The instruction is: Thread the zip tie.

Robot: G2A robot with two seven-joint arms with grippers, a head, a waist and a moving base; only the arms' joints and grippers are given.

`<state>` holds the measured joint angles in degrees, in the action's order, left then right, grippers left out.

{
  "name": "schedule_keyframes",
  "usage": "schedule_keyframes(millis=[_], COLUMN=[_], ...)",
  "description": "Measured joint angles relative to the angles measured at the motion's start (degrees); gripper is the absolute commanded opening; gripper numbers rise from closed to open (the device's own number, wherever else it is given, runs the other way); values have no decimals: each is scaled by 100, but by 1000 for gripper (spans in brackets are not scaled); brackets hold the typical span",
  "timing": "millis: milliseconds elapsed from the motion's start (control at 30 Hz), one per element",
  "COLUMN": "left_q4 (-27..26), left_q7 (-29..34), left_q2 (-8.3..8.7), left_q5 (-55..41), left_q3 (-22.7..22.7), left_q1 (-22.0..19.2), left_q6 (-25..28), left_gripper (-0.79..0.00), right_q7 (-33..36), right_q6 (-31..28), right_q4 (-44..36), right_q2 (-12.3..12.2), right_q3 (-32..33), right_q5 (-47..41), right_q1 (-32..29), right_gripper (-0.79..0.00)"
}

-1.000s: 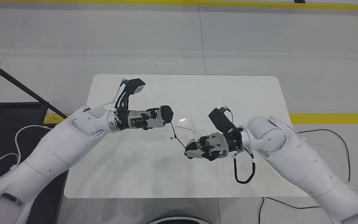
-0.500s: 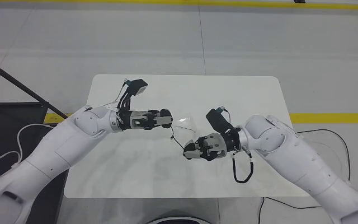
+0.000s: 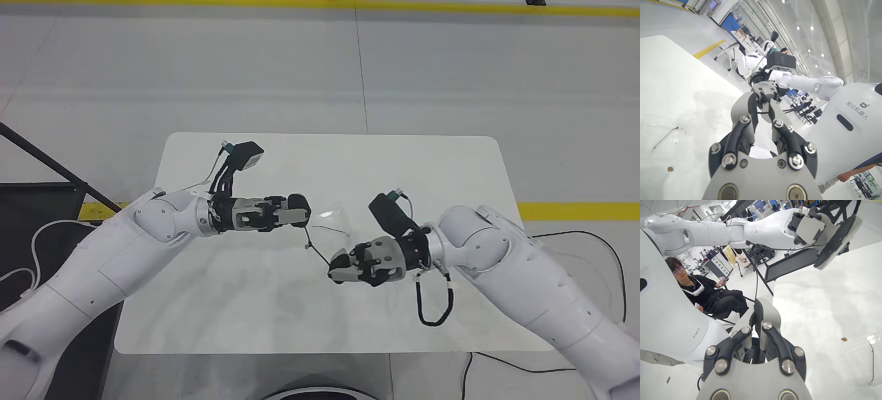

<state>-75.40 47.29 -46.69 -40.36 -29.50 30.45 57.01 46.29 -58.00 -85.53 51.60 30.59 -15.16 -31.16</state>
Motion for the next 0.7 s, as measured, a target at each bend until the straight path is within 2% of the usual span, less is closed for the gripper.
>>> schedule_keyframes(millis=[200,300,367,400,433,500,533,700], left_q4=[-10,-18,-16,-17,-17,-14,-12,-19], left_q7=[-47,-59,-71,-78,-84,-94,-95,-100], left_q2=[15,24,29,32,34,40,42,58], left_q5=[1,-2,-13,-21,-26,-43,-50,-116], left_q3=[60,94,112,125,135,157,167,182], left_q1=[-28,-47,-57,-63,-67,-77,-83,-106], left_q6=[47,59,71,78,84,94,95,100], left_gripper=[-619,-757,-785,-736,-634,-533,-456,-440], right_q7=[0,0,0,0,0,0,0,0], right_q6=[0,0,0,0,0,0,0,0], right_q4=[-11,-14,-9,-4,-2,3,7,19], right_q2=[-6,-8,-8,-9,-9,-9,-9,-9], right_q3=[29,38,45,51,54,60,61,72], right_q5=[-7,-4,-5,-8,-9,-7,-6,-14], right_q1=[-26,-35,-40,-44,-46,-48,-49,-54], right_gripper=[-785,-785,-785,-785,-785,-785,-785,-785])
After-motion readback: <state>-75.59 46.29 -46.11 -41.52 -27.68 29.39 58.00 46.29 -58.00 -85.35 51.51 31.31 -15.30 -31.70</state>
